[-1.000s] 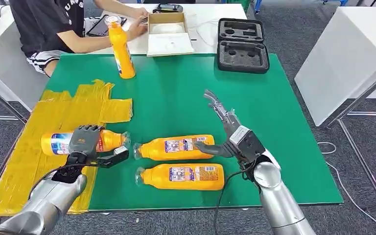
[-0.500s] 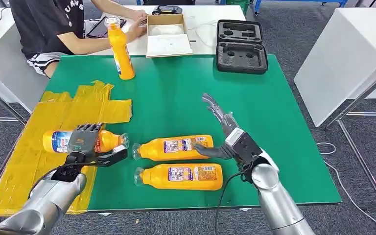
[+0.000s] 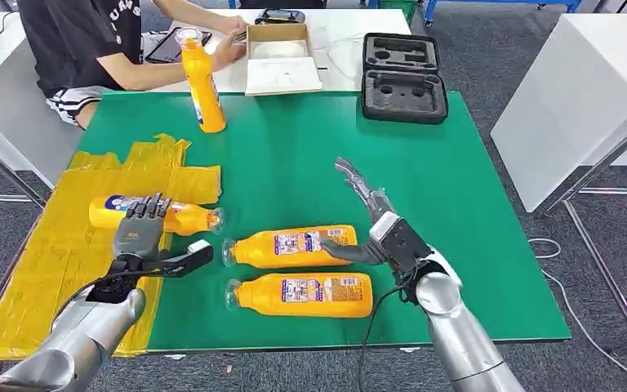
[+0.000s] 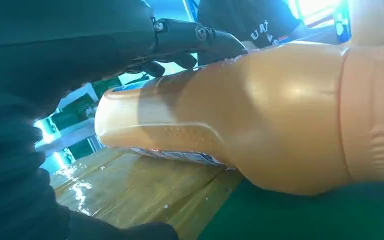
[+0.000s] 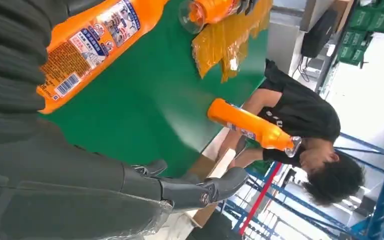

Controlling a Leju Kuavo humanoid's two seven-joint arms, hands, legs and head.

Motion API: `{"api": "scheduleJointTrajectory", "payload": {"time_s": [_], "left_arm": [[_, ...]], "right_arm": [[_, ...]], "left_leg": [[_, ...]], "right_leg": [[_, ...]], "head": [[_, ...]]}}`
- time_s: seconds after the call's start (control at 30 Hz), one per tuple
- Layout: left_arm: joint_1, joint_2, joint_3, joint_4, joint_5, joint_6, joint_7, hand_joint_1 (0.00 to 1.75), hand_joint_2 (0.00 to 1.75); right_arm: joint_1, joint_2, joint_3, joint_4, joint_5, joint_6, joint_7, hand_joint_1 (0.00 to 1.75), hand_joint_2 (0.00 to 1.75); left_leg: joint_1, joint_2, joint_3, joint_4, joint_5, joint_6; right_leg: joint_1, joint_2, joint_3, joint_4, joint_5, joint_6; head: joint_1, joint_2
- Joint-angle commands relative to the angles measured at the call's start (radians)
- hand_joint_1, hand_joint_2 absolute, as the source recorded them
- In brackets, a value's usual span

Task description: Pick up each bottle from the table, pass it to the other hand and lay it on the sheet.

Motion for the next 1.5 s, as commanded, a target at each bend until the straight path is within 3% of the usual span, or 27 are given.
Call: {"api": "scheduleJointTrajectory", "payload": {"time_s": [0.03,0.27,0.47,0.6,0.73,0.9,1.1,1.3,1.5], "left_arm": [[0.022,-0.014,0.027,0.064,-0.008,-0.012,-0.004,0.00,1.75],[0.024,-0.015,0.035,0.058,-0.007,-0.003,-0.011,0.00,1.75],[0.035,-0.058,0.103,-0.063,0.041,0.072,-0.096,0.00,1.75],[0.129,-0.101,0.138,-0.414,0.261,0.028,-0.260,0.00,1.75],[0.292,-0.083,0.083,-0.913,0.531,-0.070,-0.347,0.00,1.75],[0.399,-0.081,0.059,-1.166,0.631,-0.071,-0.401,0.00,1.75],[0.468,-0.093,0.022,-1.272,0.662,-0.016,-0.453,0.00,1.75],[0.503,-0.093,0.019,-1.316,0.895,-0.064,-0.524,0.00,1.75],[0.495,-0.096,0.021,-1.298,0.900,-0.068,-0.527,0.00,1.75]], "right_arm": [[-0.034,-0.004,0.023,0.064,-0.001,-0.004,0.005,0.00,1.75],[-0.032,-0.002,0.020,0.062,0.000,-0.006,0.006,0.00,1.75],[-0.011,0.008,0.005,0.064,0.043,-0.031,0.014,0.00,1.75],[0.012,0.016,-0.014,0.057,0.171,-0.114,0.035,0.00,1.75],[0.018,0.012,-0.012,0.051,0.363,-0.226,0.064,0.00,1.75],[0.052,0.010,-0.007,0.024,0.407,-0.238,0.068,0.00,1.75],[0.070,0.012,-0.009,0.018,0.486,-0.278,0.083,0.00,1.75],[0.030,0.001,0.045,0.058,0.681,-0.323,0.142,0.00,1.75],[0.025,0.002,0.055,0.063,0.701,-0.322,0.150,0.00,1.75]], "left_leg": [[0.000,0.004,0.004,-0.001,-0.002,-0.003],[0.000,0.003,0.003,-0.001,-0.001,-0.002],[0.000,0.002,0.002,0.000,-0.001,-0.002],[0.001,0.000,0.001,0.001,-0.002,-0.002],[0.002,0.002,-0.002,0.004,-0.004,-0.002],[0.001,0.004,-0.006,0.003,-0.004,-0.002],[0.001,0.004,-0.006,0.002,-0.005,-0.002],[0.000,0.004,-0.007,0.001,-0.004,-0.002],[0.001,0.004,-0.005,0.002,-0.006,-0.003]], "right_leg": [[0.000,0.003,0.004,-0.001,-0.001,-0.001],[0.000,0.002,0.002,-0.001,-0.001,-0.001],[0.000,0.000,0.002,-0.001,-0.001,-0.001],[0.001,-0.002,0.002,-0.001,-0.002,-0.001],[0.002,-0.001,-0.001,0.000,-0.003,-0.001],[0.001,0.002,-0.006,0.000,-0.003,-0.001],[0.000,0.001,-0.006,0.000,-0.004,-0.001],[0.000,0.002,-0.008,-0.001,-0.003,-0.002],[0.001,0.002,-0.005,0.000,-0.004,-0.003]], "head": [[0.000,0.000],[0.000,0.000],[0.000,0.000],[0.000,0.000],[0.000,0.000],[0.000,0.000],[0.000,0.000],[0.000,0.000],[0.000,0.000]]}}
